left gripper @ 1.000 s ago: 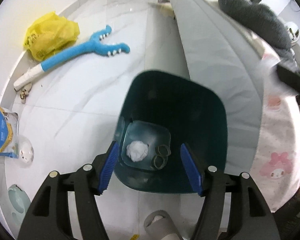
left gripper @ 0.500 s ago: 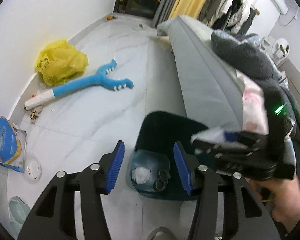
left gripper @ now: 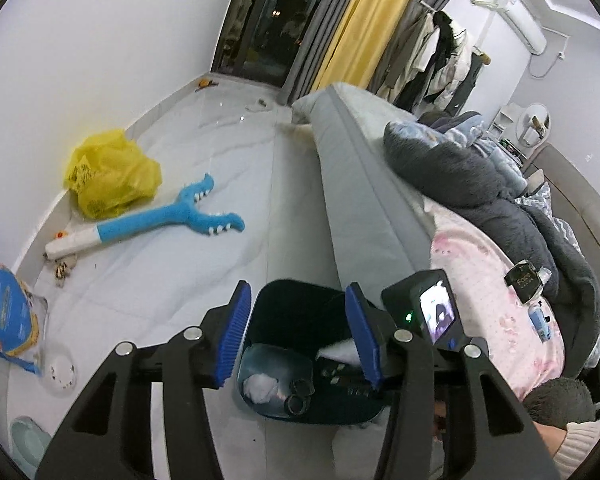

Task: Collect trash
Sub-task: 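Lower the bubble wrap into the bin and open the right tool, then move both tools back over the bed toward the remaining trash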

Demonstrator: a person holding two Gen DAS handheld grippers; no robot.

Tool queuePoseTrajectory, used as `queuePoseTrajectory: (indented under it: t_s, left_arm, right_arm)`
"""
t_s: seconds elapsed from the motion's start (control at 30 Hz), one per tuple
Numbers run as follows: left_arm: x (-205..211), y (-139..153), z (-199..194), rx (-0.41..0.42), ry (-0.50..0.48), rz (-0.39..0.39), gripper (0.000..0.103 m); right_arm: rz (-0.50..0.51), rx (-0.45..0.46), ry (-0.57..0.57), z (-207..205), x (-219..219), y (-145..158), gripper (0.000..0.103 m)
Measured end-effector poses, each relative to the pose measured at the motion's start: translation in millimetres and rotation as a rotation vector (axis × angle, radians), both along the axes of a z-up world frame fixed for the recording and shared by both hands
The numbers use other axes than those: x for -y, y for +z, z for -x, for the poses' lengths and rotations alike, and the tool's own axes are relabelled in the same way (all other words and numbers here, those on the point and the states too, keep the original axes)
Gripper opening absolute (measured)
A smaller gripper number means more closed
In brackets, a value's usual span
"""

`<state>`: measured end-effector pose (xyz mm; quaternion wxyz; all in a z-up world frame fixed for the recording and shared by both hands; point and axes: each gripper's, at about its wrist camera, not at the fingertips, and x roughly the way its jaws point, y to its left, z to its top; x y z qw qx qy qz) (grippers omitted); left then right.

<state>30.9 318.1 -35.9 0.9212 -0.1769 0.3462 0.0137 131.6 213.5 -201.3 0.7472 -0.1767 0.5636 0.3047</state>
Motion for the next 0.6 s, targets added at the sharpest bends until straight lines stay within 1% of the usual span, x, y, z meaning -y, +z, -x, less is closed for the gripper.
queuePoseTrajectory:
  t_s: [0.07,0.17,0.37,0.5,0.6]
  left_arm:
    - [1.3,5.5,0.6,0.018,-0.005,-0.013,0.051]
    - [5.6,15.2,2.6,0.048,-0.017,-0.017,0.051]
    - [20.0,33.3,4.0,0.098,-0.043,-0.015,0.051]
    - [34.2,43.5,-1.2,0.117,-0.063,-0.015,0.051]
    - [46.9,51.5,-4.8,0.133,-0.085,-0.016,0.054]
  right_arm:
    - [-0.014,0.014,0.021,5.7,-3.7,7.7,0.084]
    - [-0.050,0.036,0.038,12.5,-6.2,22.3,0.090]
    - [-0.097,0.068,0.056,18.6,0.3,46.0,0.091]
    - [-0.147,0.103,0.037,15.3,21.4,68.3,0.091]
    - [-0.178,0.131,0.019,13.4,36.0,82.3,0.092]
